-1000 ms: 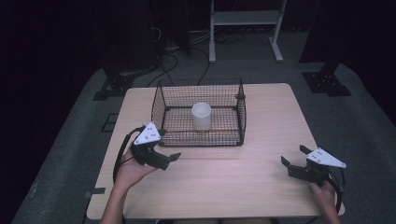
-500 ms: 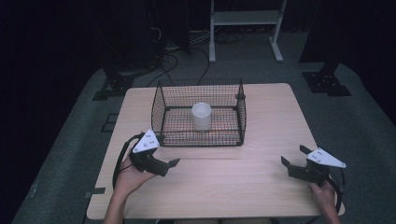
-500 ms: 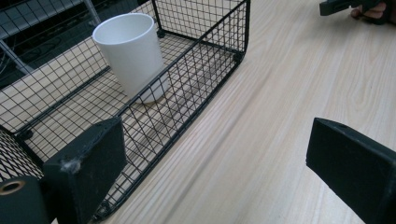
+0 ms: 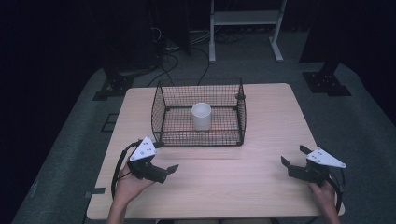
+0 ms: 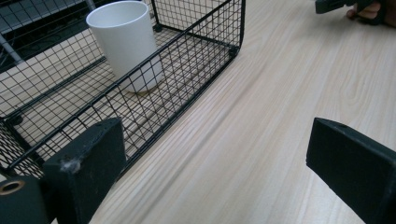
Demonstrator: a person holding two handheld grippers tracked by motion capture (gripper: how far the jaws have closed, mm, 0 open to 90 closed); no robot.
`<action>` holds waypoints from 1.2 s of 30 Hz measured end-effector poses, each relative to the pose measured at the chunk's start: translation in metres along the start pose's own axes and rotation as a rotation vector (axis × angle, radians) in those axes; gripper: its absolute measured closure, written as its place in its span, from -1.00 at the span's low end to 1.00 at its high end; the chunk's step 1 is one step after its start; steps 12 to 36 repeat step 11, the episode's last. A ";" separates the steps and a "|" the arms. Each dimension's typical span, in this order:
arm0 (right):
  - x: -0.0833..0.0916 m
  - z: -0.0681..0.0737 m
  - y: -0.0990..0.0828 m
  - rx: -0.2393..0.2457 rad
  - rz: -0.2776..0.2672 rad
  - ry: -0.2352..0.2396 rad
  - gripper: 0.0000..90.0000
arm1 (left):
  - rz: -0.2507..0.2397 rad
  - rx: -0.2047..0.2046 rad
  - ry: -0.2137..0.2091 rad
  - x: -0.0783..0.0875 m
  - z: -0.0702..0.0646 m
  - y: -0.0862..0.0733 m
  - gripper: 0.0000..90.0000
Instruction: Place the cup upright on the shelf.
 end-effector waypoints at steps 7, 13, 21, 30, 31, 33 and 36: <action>0.000 0.000 0.000 -0.003 -0.004 0.001 -0.71 | -0.005 0.012 0.018 0.002 -0.011 -0.008 -0.91; 0.000 0.000 0.000 -0.002 -0.005 0.003 -0.71 | 0.004 0.016 0.016 0.003 -0.017 -0.015 -0.91; 0.000 0.000 0.000 -0.002 -0.005 0.003 -0.71 | 0.004 0.016 0.016 0.003 -0.017 -0.015 -0.91; 0.000 0.000 0.000 -0.002 -0.005 0.003 -0.71 | 0.004 0.016 0.016 0.003 -0.017 -0.015 -0.91; 0.000 0.000 0.000 -0.002 -0.005 0.003 -0.71 | 0.004 0.016 0.016 0.003 -0.017 -0.015 -0.91; 0.000 0.000 0.000 -0.002 -0.005 0.003 -0.71 | 0.004 0.016 0.016 0.003 -0.017 -0.015 -0.91; 0.000 0.000 0.000 -0.002 -0.005 0.003 -0.71 | 0.004 0.016 0.016 0.003 -0.017 -0.015 -0.91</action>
Point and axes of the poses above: each handheld gripper's, and its own axes: x roughly backward along the jaws, y roughly out of its top, z roughly to its left, the point moved 7 cm from there along -x, roughly forward along the jaws, and after that the axes turned 14 degrees about -x, right-handed, at the moved point
